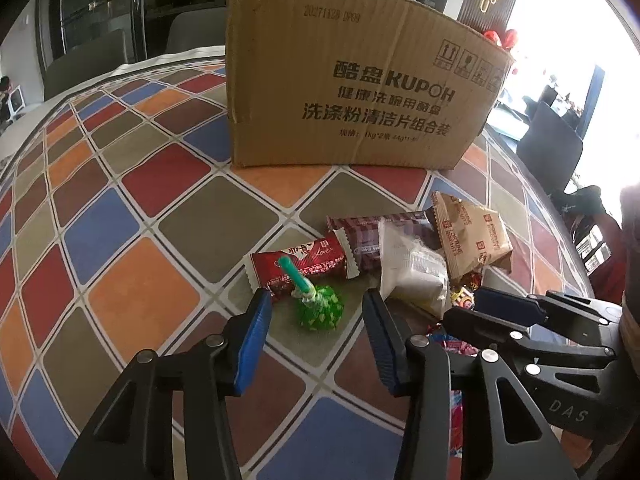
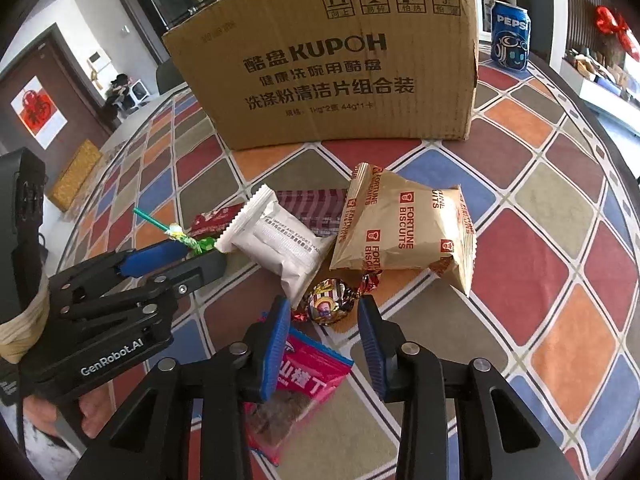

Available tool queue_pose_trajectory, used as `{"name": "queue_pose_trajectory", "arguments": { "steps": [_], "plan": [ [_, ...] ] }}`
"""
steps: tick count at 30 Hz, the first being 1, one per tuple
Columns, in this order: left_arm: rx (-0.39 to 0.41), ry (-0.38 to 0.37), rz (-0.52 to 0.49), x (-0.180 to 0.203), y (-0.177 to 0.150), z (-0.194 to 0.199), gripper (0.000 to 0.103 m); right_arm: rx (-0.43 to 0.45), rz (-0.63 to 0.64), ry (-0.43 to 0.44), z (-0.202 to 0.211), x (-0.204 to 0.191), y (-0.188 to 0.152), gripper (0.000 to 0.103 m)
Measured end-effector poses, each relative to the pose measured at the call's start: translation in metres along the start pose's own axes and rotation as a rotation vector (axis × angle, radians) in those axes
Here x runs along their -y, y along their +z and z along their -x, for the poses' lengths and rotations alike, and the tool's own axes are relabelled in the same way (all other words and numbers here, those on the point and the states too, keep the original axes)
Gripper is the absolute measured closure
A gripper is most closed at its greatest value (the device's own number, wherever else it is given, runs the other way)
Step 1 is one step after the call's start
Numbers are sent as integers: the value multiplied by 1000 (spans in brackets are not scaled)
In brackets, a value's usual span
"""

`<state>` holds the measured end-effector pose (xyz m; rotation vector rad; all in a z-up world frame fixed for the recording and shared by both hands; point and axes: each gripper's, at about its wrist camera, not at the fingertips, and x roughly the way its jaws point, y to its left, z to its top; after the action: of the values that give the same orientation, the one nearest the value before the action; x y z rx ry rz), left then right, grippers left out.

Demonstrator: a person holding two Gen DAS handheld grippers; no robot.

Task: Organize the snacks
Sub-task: 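Grasp the green lollipop with the left tool while the right tool grasps the gold-wrapped candy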

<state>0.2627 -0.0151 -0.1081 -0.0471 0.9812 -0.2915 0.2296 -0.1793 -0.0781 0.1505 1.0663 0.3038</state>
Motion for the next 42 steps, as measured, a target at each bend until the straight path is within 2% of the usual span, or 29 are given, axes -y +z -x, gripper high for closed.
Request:
{"name": "queue_pose_trajectory", "arguments": {
  "steps": [7,12,20,23,35,42],
  "plan": [
    [-16,-8,7,-1,2,-7,62,2,-19,20,-5,5,5,67],
    [-31,-15,13,-2,-1,-11,76,3,-10,24,-9,3,7,71],
    [-32,-26,16,1,-5,-7,77,17,-3,28,-11,2,6,77],
    [-29,-29,20,4,-7,-1,77,20,-1,34,-7,4,5,83],
    [-4,-32,17,18,-16,21,77,37,-11,29,13,5,-6,84],
    [21,-31,2,26,-17,35,77,77,1,26,28,3,-11,84]
  ]
}}
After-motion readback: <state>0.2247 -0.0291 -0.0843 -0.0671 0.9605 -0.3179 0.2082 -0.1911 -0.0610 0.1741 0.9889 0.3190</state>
